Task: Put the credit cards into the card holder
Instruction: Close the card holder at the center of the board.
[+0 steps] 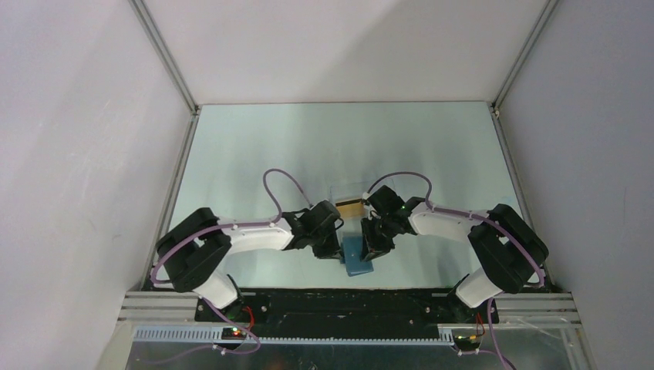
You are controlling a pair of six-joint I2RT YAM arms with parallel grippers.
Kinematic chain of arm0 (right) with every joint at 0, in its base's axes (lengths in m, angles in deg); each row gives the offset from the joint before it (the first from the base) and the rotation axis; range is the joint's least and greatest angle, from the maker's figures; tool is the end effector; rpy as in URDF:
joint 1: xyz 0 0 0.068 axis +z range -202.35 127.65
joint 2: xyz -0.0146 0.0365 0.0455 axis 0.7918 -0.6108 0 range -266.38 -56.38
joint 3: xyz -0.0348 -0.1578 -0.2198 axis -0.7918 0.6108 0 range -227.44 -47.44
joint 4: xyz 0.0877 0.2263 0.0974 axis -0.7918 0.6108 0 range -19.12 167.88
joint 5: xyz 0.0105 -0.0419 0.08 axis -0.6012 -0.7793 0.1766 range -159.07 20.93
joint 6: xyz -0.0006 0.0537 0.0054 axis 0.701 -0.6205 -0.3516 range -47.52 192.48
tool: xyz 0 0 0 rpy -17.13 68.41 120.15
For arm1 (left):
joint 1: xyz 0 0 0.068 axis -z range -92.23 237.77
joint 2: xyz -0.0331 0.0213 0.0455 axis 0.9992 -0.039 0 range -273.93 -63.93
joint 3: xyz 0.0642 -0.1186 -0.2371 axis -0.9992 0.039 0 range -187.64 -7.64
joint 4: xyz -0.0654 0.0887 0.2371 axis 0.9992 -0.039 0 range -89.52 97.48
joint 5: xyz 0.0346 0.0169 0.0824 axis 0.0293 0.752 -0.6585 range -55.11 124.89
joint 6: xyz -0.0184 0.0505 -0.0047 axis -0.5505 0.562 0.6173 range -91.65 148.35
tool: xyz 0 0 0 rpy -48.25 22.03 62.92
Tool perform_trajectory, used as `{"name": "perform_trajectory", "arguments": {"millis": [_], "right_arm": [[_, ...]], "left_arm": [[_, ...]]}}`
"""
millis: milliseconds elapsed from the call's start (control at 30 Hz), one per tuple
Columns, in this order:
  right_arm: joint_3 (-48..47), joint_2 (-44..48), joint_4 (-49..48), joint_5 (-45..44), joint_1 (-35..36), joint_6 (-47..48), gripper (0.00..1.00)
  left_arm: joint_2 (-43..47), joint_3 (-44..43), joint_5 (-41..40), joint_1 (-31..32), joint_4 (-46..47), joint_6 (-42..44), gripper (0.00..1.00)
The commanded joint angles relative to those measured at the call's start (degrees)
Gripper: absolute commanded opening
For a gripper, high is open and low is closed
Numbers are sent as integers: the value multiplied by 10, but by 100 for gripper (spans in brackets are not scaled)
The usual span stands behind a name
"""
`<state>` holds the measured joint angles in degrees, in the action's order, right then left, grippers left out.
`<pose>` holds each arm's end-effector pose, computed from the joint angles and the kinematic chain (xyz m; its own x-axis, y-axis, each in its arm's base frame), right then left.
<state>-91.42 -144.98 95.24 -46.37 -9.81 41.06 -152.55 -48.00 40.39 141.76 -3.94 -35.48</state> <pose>0.1886 0.1916 0.1482 -0.9652 -0.2331 -0.1185 -0.2609 0.8291 0.4945 0.1600 -0.2259 0.1400 -0.9720 -0.1821 -0.1484 -0.0877 0.8676 -0.4895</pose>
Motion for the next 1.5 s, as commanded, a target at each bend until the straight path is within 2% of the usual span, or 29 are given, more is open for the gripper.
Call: {"name": "perform_trajectory", "arguments": {"millis": [0, 267, 467, 700, 967, 1100, 1167, 1267, 1467], "right_arm": [[13, -39, 8, -97, 14, 24, 25], [8, -56, 19, -111, 21, 28, 24], [4, -65, 24, -118, 26, 28, 24], [0, -79, 28, -124, 32, 29, 24], [-1, -89, 29, -122, 34, 29, 24], [-2, -89, 30, -120, 34, 29, 24], [-3, -90, 29, -117, 34, 29, 23], [-3, -91, 28, -114, 34, 30, 23], [-3, -90, 30, -112, 34, 31, 22]], "left_arm": [[-37, -36, -34, 19, -126, 57, 12], [-87, -86, -16, 51, -195, 96, 14], [-69, -119, -105, 61, -304, 107, 9], [-82, -134, -150, 64, -355, 136, 9], [-68, -140, -167, 70, -368, 157, 21], [-30, -140, -165, 70, -348, 151, 48], [-12, -136, -150, 70, -318, 146, 57], [11, -110, -118, 65, -258, 130, 59], [21, -83, -97, 55, -195, 106, 53]]}}
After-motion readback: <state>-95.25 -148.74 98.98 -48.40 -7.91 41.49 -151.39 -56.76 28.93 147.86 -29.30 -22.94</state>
